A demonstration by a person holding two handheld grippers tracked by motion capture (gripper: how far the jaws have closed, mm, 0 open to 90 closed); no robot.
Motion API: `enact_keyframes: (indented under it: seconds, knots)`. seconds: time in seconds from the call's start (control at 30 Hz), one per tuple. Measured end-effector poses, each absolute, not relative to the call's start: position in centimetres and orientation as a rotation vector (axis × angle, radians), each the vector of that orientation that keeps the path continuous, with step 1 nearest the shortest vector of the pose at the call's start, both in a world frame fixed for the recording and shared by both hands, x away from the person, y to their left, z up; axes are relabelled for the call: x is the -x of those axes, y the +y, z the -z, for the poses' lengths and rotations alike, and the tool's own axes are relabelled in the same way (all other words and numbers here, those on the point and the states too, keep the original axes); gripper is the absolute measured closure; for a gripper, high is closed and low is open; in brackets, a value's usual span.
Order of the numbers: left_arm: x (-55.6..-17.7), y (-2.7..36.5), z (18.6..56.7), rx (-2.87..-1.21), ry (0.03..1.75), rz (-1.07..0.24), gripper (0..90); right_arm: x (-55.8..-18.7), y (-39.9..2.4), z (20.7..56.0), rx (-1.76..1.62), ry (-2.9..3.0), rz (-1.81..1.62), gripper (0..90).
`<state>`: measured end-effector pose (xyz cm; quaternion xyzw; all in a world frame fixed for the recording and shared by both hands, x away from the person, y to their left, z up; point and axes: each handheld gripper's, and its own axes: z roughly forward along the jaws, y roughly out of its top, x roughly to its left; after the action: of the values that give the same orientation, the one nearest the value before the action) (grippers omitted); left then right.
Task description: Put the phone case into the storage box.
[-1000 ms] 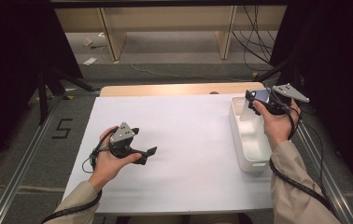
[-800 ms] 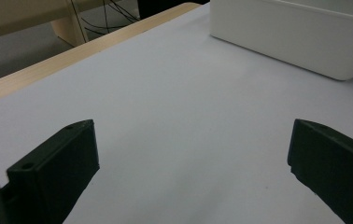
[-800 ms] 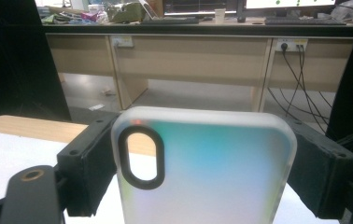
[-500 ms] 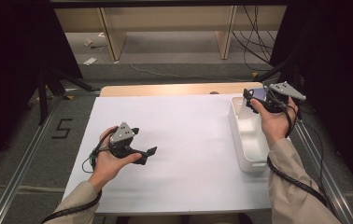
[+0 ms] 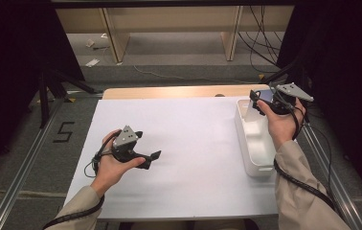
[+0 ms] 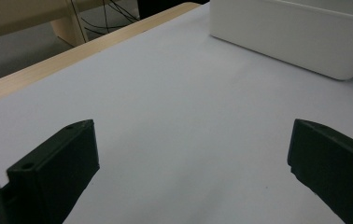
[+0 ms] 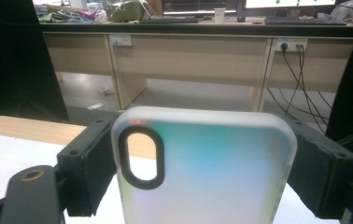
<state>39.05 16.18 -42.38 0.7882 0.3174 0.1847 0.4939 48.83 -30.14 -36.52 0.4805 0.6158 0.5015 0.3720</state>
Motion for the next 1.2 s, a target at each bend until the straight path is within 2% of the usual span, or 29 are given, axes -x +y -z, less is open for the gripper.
enact_keyframes:
  seconds: [1.2]
  knots:
    - [-39.1,16.2,42.4,-1.915,0.771,-0.45,1.4,-49.9,-29.7,36.3,-1.227,1.592,-1.274,18.5]
